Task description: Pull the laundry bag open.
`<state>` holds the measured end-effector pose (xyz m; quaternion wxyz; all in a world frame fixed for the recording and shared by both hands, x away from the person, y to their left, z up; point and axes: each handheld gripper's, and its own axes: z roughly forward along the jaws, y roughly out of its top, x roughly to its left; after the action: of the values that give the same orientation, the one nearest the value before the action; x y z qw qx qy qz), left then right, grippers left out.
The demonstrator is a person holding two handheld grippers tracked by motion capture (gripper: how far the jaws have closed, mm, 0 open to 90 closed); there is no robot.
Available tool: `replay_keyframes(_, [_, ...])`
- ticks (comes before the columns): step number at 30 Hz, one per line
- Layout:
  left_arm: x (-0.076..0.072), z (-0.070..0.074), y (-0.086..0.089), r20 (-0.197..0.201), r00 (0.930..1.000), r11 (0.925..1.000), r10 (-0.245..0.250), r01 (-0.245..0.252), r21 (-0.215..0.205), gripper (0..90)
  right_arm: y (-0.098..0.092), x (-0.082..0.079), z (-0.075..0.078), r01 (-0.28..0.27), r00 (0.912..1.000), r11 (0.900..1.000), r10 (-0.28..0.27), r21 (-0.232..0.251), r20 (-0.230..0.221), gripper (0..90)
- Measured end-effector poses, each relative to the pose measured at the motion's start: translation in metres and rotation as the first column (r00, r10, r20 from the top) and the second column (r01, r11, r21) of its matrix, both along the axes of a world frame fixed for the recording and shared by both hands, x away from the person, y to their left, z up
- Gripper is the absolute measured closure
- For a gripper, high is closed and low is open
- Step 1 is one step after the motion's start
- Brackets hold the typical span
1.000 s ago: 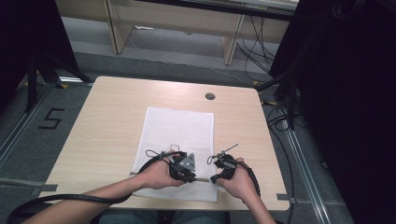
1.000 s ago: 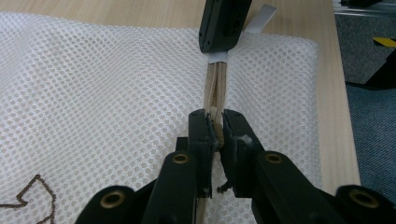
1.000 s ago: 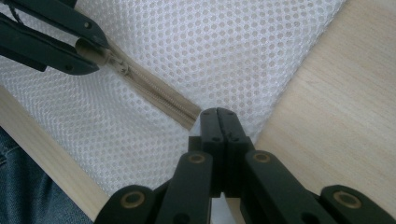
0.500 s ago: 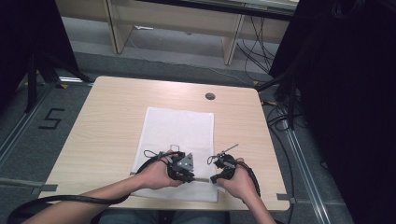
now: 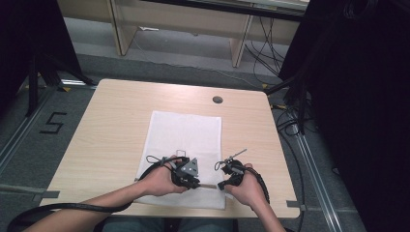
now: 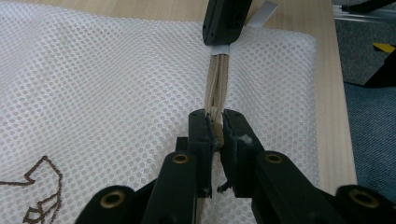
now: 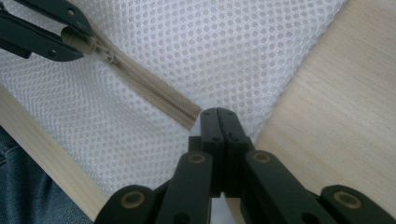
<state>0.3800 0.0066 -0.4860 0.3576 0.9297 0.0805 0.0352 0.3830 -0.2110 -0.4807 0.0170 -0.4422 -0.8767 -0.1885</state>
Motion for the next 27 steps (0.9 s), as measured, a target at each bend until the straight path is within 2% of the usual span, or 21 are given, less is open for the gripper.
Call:
replay_keyframes(5, [-0.0007,0.0007,0.0021,0.012,0.9999,1.0000,-0.002,0.002,0.003,82.0,-0.0002,-0.0001,-0.0003,-0.002,1.0000,1.000,0.002,0.001,0.006,90.0])
replay_keyframes(6, [-0.0009,0.0004,0.0033,0.003,1.0000,1.0000,-0.006,0.006,-0.008,81.9,-0.0001,-0.0001,-0.0002,0.001,1.0000,1.000,-0.001,0.002,0.003,90.0])
replay_keyframes(8, [-0.0014,0.0002,0.0038,0.008,1.0000,1.0000,-0.004,0.004,0.000,81.9,-0.0003,-0.0001,-0.0003,-0.002,1.0000,1.000,0.002,0.001,0.006,90.0])
replay_keyframes(9, [-0.0016,0.0000,0.0043,-0.005,1.0000,0.9999,0.003,-0.004,-0.012,81.9,0.0000,-0.0001,-0.0001,0.000,1.0000,1.000,0.000,0.001,0.002,90.0])
replay_keyframes(14, [-0.0013,0.0000,0.0049,0.001,1.0000,0.9999,0.001,-0.001,-0.014,81.9,-0.0002,-0.0004,-0.0004,0.005,1.0000,1.000,-0.005,-0.004,0.002,90.0])
replay_keyframes(15, [-0.0006,0.0004,0.0059,0.003,1.0000,1.0000,-0.003,0.003,-0.004,81.9,-0.0002,-0.0004,-0.0004,0.004,1.0000,1.000,-0.004,-0.004,0.002,90.0])
replay_keyframes(16, [-0.0009,-0.0002,0.0066,-0.018,0.9998,0.9997,0.011,-0.012,-0.023,81.9,-0.0002,-0.0004,-0.0004,0.003,1.0000,1.000,-0.003,-0.004,0.003,90.0])
replay_keyframes(17, [-0.0006,-0.0003,0.0074,-0.010,0.9999,0.9996,0.009,-0.009,-0.027,81.9,-0.0002,-0.0004,-0.0001,0.004,1.0000,1.000,-0.004,-0.002,0.000,90.0])
replay_keyframes(18, [-0.0013,-0.0006,0.0075,-0.027,0.9994,0.9992,0.021,-0.022,-0.032,81.9,0.0003,-0.0006,0.0004,0.010,0.9999,1.000,-0.010,0.000,-0.006,90.0])
replay_keyframes(20, [-0.0011,-0.0003,0.0085,-0.014,0.9998,0.9997,0.016,-0.017,-0.021,81.9,0.0004,-0.0006,0.0005,0.010,0.9999,1.000,-0.010,-0.001,-0.007,90.0])
replay_keyframes(21, [-0.0016,-0.0012,0.0085,-0.028,0.9993,0.9989,0.026,-0.027,-0.038,81.9,0.0004,-0.0006,0.0005,0.010,0.9999,1.000,-0.010,-0.001,-0.007,90.0])
replay_keyframes(27, [-0.0013,-0.0007,0.0095,-0.037,0.9990,0.9987,0.025,-0.026,-0.044,81.9,-0.0003,0.0000,-0.0002,-0.002,1.0000,1.000,0.002,0.001,0.005,90.0])
